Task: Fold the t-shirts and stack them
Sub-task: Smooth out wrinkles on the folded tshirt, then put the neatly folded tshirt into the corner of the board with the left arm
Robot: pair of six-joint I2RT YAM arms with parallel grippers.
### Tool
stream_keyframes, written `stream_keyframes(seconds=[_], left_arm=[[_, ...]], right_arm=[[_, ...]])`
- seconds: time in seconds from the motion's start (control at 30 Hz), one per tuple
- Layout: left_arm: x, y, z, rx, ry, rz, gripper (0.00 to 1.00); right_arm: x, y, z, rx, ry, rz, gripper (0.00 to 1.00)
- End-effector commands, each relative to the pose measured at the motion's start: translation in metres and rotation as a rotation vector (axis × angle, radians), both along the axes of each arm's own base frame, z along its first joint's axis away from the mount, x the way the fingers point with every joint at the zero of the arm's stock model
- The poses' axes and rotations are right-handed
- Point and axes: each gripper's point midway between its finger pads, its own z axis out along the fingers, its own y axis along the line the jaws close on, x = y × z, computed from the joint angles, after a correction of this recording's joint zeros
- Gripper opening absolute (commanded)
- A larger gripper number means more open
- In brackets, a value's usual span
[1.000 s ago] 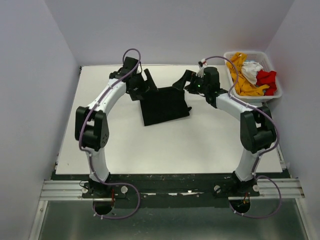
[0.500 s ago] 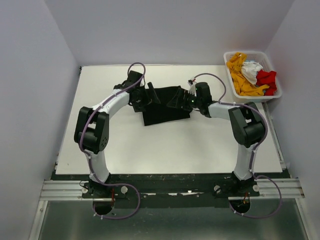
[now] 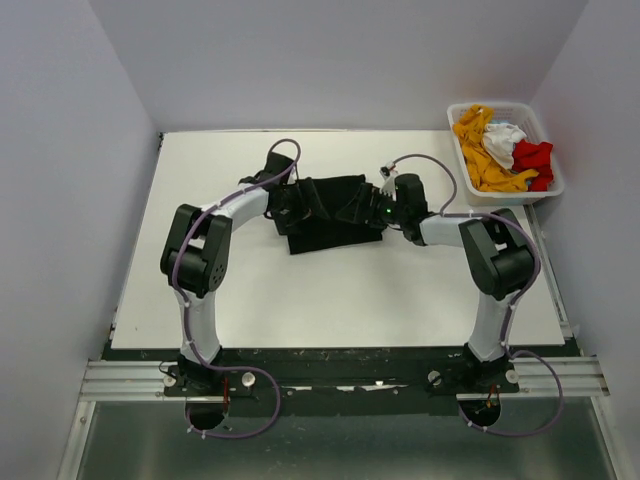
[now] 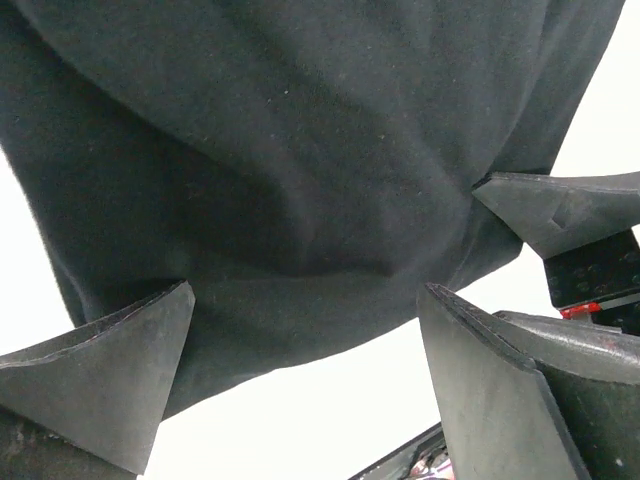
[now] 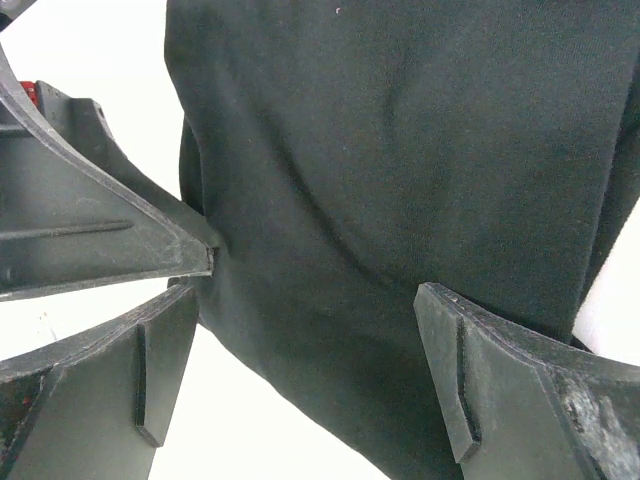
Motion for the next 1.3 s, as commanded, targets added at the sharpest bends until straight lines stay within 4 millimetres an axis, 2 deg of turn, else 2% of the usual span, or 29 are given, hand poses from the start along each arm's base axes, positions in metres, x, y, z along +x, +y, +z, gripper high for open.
stream_keyframes(seconds=[0.0, 0.1, 0.2, 0.3, 0.4, 0.47, 0.57, 0.67, 0.8, 0.87, 0.9, 0.93, 1.03, 1.13, 1.27], left_arm=[[-0.029, 0.02, 0.001, 0.116, 0.03, 0.009, 0.99], [-0.029, 0.021, 0.02, 0.155, -0.06, -0.015, 0.99], [-0.021, 0.038, 0.027, 0.223, -0.1, 0.029, 0.99], [-0.008, 0.048, 0.022, 0.203, -0.089, 0.068, 0.99], [0.004, 0.048, 0.011, 0.186, -0.05, 0.071, 0.97], [0.008, 0.043, 0.002, 0.18, -0.007, 0.053, 0.91], [0.004, 0.029, -0.008, 0.118, 0.047, 0.01, 0.83], [0.001, 0.02, -0.016, 0.067, 0.069, 0.007, 0.71], [0.003, 0.019, -0.016, 0.081, 0.068, 0.014, 0.42], [0.006, 0.022, -0.017, 0.119, 0.07, 0.018, 0.23], [0.007, 0.026, -0.019, 0.157, 0.078, 0.028, 0.07], [0.008, 0.031, -0.018, 0.198, 0.087, 0.036, 0.0], [0.011, 0.062, -0.02, 0.385, 0.089, 0.076, 0.0], [0.016, 0.088, -0.012, 0.527, 0.081, 0.081, 0.0], [0.036, 0.097, 0.009, 0.549, 0.02, 0.041, 0.0]], right_arm=[[-0.027, -0.022, -0.031, -0.095, 0.122, -0.051, 1.0], [-0.026, -0.023, -0.009, -0.095, 0.069, -0.035, 1.0], [-0.032, -0.024, 0.011, -0.082, 0.022, -0.025, 1.0], [-0.042, -0.027, 0.025, -0.073, -0.011, -0.012, 1.0], [-0.051, -0.03, 0.034, -0.065, -0.028, -0.008, 1.0], [-0.056, -0.031, 0.041, -0.054, -0.045, -0.011, 1.0], [-0.059, -0.033, 0.051, -0.05, -0.069, -0.017, 1.0], [-0.061, -0.036, 0.055, -0.055, -0.075, -0.031, 1.0], [-0.066, -0.034, 0.062, -0.035, -0.08, -0.016, 1.0], [-0.07, -0.032, 0.068, -0.017, -0.087, 0.004, 1.0], [-0.072, -0.032, 0.069, -0.014, -0.089, 0.009, 1.0], [-0.073, -0.032, 0.072, -0.01, -0.095, 0.01, 1.0], [-0.075, -0.037, 0.077, -0.023, -0.117, -0.007, 1.0], [-0.075, -0.044, 0.082, -0.042, -0.139, -0.037, 1.0], [-0.075, -0.047, 0.088, -0.053, -0.151, -0.047, 1.0]])
